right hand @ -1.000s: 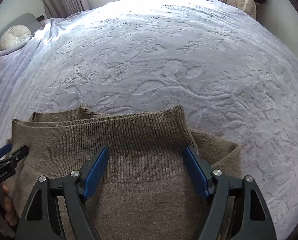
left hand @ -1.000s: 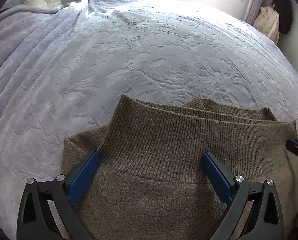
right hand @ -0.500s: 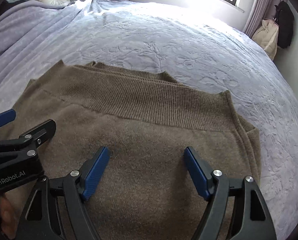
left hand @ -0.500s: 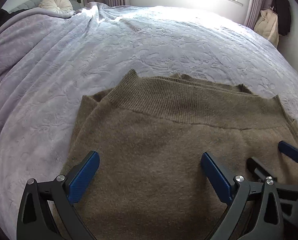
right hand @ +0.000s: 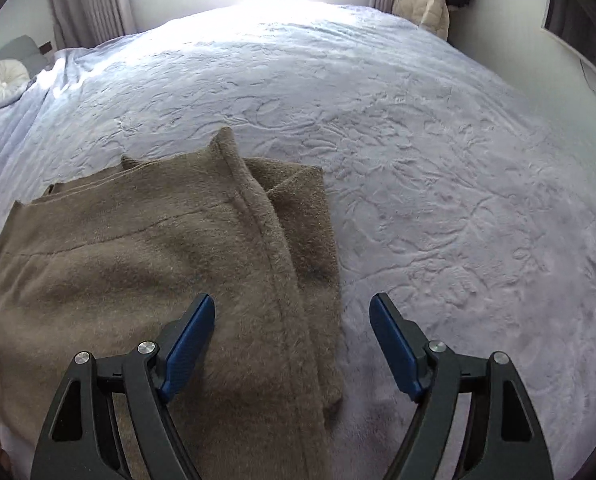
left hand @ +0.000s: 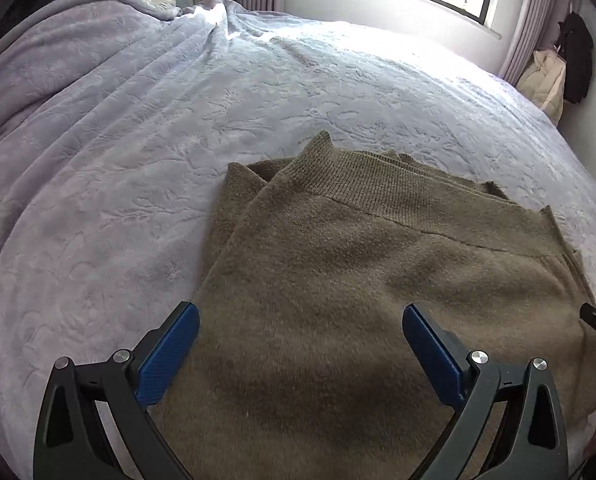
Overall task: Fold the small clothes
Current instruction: 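Press the folded sweater flat with both tools and pull them back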
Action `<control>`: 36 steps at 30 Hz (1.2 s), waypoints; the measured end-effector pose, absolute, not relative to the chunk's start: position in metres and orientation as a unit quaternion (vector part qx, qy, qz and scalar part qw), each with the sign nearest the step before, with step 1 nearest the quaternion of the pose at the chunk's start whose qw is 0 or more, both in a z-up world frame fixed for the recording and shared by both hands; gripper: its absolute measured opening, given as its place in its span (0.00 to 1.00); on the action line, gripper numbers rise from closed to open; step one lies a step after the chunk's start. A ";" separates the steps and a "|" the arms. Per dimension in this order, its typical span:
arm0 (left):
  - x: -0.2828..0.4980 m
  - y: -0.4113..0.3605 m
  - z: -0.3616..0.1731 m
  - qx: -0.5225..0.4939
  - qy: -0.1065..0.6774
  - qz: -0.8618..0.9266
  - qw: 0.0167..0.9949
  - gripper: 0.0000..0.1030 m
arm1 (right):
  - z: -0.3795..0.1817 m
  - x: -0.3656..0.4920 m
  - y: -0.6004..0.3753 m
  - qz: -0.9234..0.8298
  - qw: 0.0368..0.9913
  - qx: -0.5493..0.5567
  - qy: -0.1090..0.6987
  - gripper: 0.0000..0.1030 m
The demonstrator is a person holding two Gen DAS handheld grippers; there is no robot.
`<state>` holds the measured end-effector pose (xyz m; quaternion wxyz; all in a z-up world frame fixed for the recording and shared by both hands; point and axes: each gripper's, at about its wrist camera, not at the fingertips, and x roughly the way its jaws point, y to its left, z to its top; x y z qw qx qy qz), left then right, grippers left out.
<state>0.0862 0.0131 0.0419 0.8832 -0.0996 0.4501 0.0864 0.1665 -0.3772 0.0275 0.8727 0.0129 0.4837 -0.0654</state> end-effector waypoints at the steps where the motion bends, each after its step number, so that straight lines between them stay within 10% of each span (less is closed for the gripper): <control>1: 0.076 0.010 0.044 -0.112 0.446 0.080 0.885 0.99 | 0.034 0.156 -0.365 -0.059 0.880 -0.002 0.471 0.80; 36: 0.010 0.009 0.015 -0.062 0.473 0.117 0.871 0.99 | 0.010 0.071 -0.237 0.079 0.874 -0.104 0.469 0.80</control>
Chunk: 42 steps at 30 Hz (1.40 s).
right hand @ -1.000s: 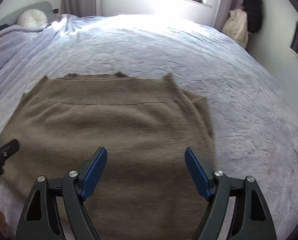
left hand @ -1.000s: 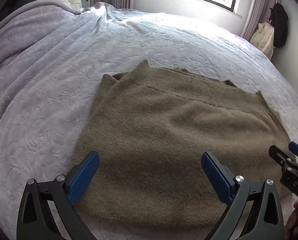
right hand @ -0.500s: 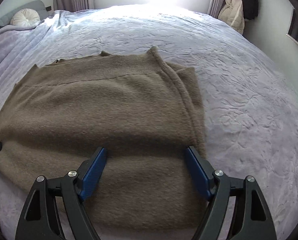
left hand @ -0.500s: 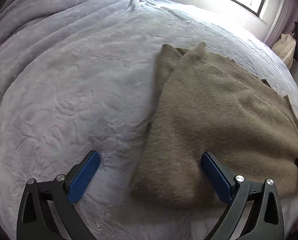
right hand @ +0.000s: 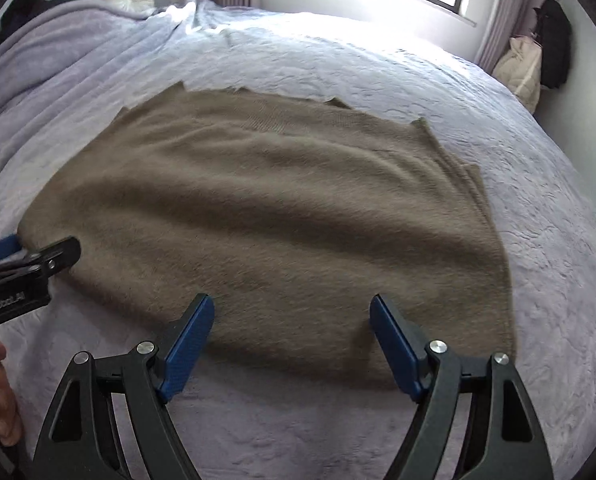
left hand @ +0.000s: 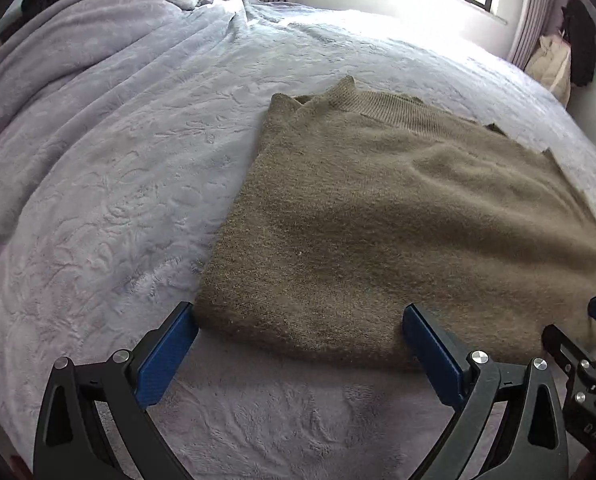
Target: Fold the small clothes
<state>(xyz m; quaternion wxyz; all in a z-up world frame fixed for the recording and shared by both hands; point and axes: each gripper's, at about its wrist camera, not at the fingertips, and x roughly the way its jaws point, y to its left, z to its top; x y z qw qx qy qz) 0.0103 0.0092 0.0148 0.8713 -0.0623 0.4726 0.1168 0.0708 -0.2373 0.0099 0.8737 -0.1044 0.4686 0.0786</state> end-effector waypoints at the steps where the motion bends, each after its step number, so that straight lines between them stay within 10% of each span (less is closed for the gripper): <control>1: 0.010 0.011 0.011 -0.063 0.477 0.116 0.869 0.99 | 0.005 0.070 -0.234 0.077 0.872 -0.116 0.470 0.80; 42: 0.143 -0.023 0.024 -0.047 0.498 0.012 0.866 0.99 | 0.020 0.168 -0.326 0.038 0.875 -0.017 0.482 0.81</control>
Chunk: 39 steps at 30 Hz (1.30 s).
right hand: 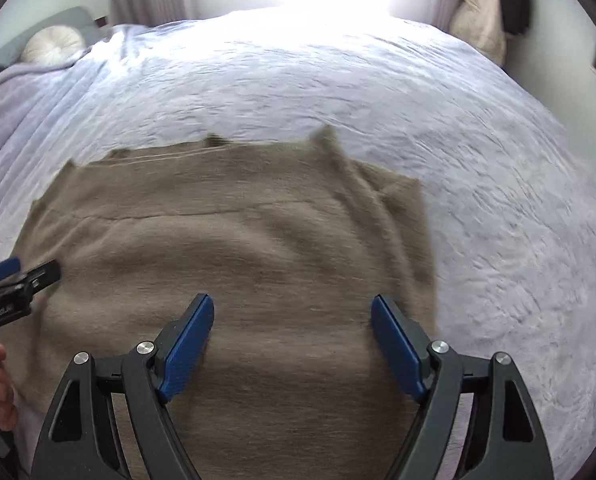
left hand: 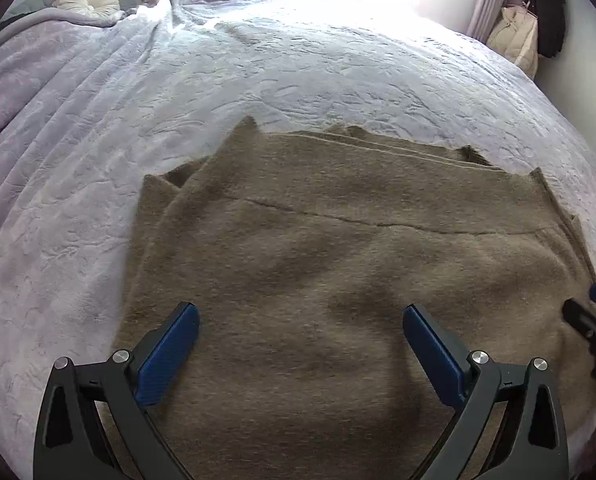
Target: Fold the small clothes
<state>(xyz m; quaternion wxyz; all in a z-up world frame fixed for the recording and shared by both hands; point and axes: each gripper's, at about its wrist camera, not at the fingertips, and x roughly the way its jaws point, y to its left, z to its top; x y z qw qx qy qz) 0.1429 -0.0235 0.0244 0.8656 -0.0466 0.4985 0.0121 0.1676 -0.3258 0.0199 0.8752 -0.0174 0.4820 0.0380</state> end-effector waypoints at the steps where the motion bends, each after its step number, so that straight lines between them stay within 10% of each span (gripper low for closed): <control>1: 0.144 -0.030 0.025 -0.040 0.497 0.004 0.867 0.99 | 0.020 0.167 -0.313 0.058 0.874 -0.031 0.482 0.81; 39: 0.228 -0.027 0.008 -0.001 0.528 0.026 0.849 0.99 | -0.013 0.280 -0.280 0.016 0.834 -0.034 0.551 1.00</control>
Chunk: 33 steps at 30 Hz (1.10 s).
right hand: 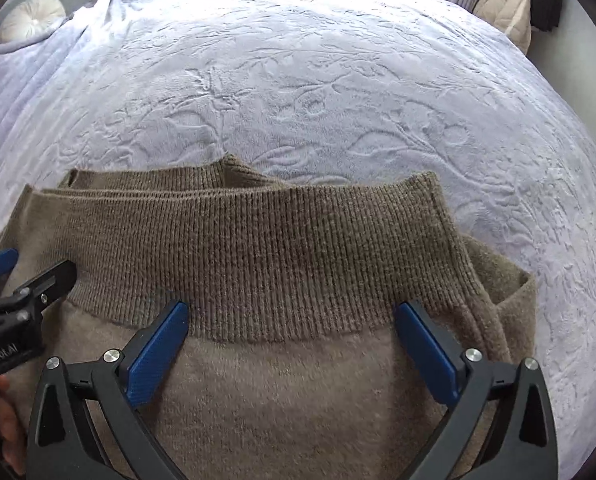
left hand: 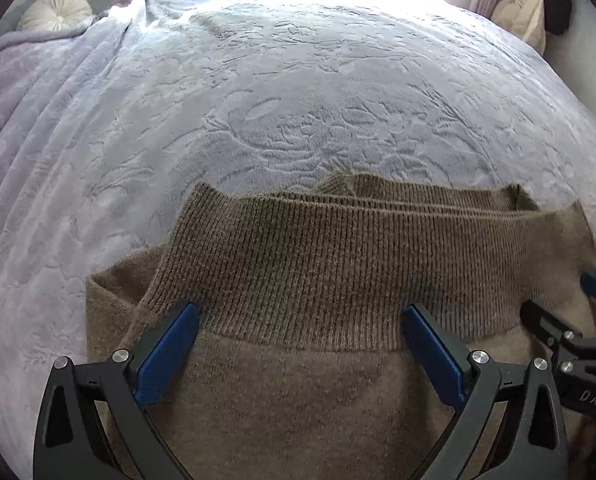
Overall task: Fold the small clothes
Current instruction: 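Grasp the sweater's side edge with the left tool and lift it across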
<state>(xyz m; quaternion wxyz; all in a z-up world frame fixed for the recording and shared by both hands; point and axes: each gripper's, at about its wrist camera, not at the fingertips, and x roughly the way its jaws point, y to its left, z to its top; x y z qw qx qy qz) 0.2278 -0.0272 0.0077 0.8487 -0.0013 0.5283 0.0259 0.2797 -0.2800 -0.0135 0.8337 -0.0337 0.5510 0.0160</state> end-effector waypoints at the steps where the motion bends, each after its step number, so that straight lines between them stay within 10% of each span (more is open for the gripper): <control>1: 0.221 -0.026 0.011 0.003 0.528 0.025 0.849 0.99 | -0.010 0.274 -0.282 0.013 0.834 -0.038 0.550 0.99; 16: 0.138 0.089 -0.006 -0.196 0.540 -0.032 0.818 0.99 | 0.014 0.172 -0.287 0.037 0.865 -0.020 0.500 0.99; 24: 0.162 0.040 -0.014 -0.142 0.556 -0.099 0.813 0.98 | 0.021 0.152 -0.265 0.045 0.871 -0.058 0.486 0.99; 29: 0.158 0.043 0.002 -0.166 0.537 -0.116 0.819 0.29 | 0.024 0.150 -0.261 0.044 0.875 -0.073 0.476 0.99; 33: 0.161 0.030 0.010 -0.149 0.541 -0.100 0.822 0.26 | 0.016 0.166 -0.250 0.052 0.869 -0.072 0.487 0.99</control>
